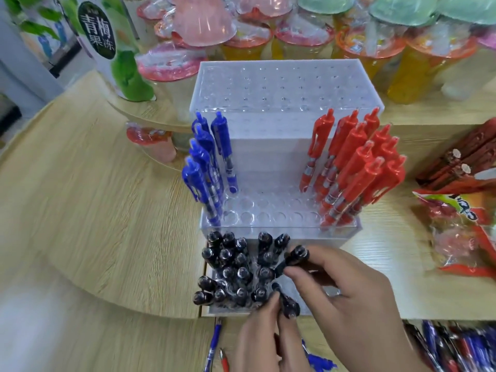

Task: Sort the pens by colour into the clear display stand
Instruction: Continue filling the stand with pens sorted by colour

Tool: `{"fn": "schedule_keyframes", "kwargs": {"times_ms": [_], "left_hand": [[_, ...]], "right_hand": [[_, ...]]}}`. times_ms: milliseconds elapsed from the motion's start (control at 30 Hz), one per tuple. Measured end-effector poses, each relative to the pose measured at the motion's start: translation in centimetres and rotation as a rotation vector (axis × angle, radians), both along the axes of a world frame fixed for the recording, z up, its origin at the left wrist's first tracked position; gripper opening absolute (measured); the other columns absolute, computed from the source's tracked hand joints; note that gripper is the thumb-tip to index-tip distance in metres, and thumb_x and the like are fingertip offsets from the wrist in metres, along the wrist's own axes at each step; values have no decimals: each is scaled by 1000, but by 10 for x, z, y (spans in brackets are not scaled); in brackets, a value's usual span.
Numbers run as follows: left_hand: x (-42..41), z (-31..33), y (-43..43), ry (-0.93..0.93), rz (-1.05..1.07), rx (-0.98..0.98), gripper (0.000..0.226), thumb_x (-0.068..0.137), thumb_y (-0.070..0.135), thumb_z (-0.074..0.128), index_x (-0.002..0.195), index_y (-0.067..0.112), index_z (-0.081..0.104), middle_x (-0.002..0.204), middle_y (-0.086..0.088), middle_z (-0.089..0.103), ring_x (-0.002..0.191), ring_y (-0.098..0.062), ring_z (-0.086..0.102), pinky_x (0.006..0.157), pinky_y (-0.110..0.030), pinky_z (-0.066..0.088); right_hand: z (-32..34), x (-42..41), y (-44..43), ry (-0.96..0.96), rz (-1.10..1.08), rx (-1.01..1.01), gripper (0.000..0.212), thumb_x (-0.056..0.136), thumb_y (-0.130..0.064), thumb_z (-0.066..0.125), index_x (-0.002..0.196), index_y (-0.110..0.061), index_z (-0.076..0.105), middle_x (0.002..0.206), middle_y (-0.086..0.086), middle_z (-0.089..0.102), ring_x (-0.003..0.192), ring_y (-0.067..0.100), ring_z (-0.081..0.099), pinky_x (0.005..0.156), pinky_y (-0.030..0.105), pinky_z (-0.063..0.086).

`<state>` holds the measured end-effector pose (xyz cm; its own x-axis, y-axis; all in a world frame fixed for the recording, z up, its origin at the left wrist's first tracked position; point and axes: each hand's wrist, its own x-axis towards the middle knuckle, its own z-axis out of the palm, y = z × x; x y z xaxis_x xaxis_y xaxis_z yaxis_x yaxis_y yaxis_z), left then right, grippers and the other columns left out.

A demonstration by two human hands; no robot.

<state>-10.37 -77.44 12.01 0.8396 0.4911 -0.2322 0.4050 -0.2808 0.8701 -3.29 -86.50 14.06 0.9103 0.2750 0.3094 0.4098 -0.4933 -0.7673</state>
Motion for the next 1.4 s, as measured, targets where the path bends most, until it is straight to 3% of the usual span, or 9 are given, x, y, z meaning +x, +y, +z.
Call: {"fn": "schedule_keyframes", "kwargs": {"times_ms": [100,300,467,733,967,1033,1200,1300,1400], "left_hand": [[16,-14,-4,-177,127,273,41,80,41,46,93,21,79,55,7,57,50,3,50,53,6,30],[27,-33,-19,-276,401,276,7,75,17,73,78,14,78,72,3,59,59,1,51,50,-5,36],[44,-37,-12,-338,469,276,24,81,36,65,79,16,78,74,6,59,54,-3,48,52,-10,38],[24,-37,-17,-238,482,543,15,85,34,73,83,20,79,79,1,65,53,-15,60,48,-31,48],[4,-64,-9,-199,306,517,18,86,35,71,88,19,78,94,3,67,77,-4,59,60,-24,49],[-7,-63,-14,-217,245,548,16,86,31,70,86,17,78,92,2,68,77,-9,62,58,-29,52],[-27,-53,2,-328,15,631,13,91,21,60,91,19,73,93,4,67,79,-7,58,60,-15,47],[-35,-49,14,-368,259,396,6,78,42,64,83,39,65,71,4,60,63,-1,50,56,-6,40],[-39,-50,30,-316,511,261,29,64,54,62,92,50,54,62,-1,56,54,-13,52,52,-27,46]], "right_hand": [[-8,2,0,-8,44,-155,16,86,-45,55,98,-40,63,89,-26,63,74,-7,61,60,16,48],[-13,9,-3,-68,75,-333,16,87,-46,48,96,-39,60,84,-23,62,69,-2,57,56,22,43],[-13,9,-6,-119,95,-381,19,89,-40,46,98,-35,63,83,-18,64,67,6,59,55,24,41],[-10,11,-7,-97,91,-464,19,89,-44,42,95,-39,60,78,-20,61,63,4,58,46,22,44],[-7,-13,-7,-43,14,-296,12,78,-44,53,89,-40,56,81,-23,56,67,-14,53,59,18,44],[-7,-17,-3,-41,28,-303,17,75,-46,56,92,-41,56,85,-24,56,67,-15,52,58,17,44],[-15,-15,3,-89,57,-286,13,83,-43,56,89,-35,64,91,-21,60,65,-10,57,48,23,48],[-22,-16,4,-139,68,-286,16,83,-40,59,94,-32,67,89,-19,61,62,-5,58,45,23,47],[-27,-17,4,-161,76,-277,14,83,-35,59,95,-31,65,88,-18,62,62,-5,58,44,23,46]]}}
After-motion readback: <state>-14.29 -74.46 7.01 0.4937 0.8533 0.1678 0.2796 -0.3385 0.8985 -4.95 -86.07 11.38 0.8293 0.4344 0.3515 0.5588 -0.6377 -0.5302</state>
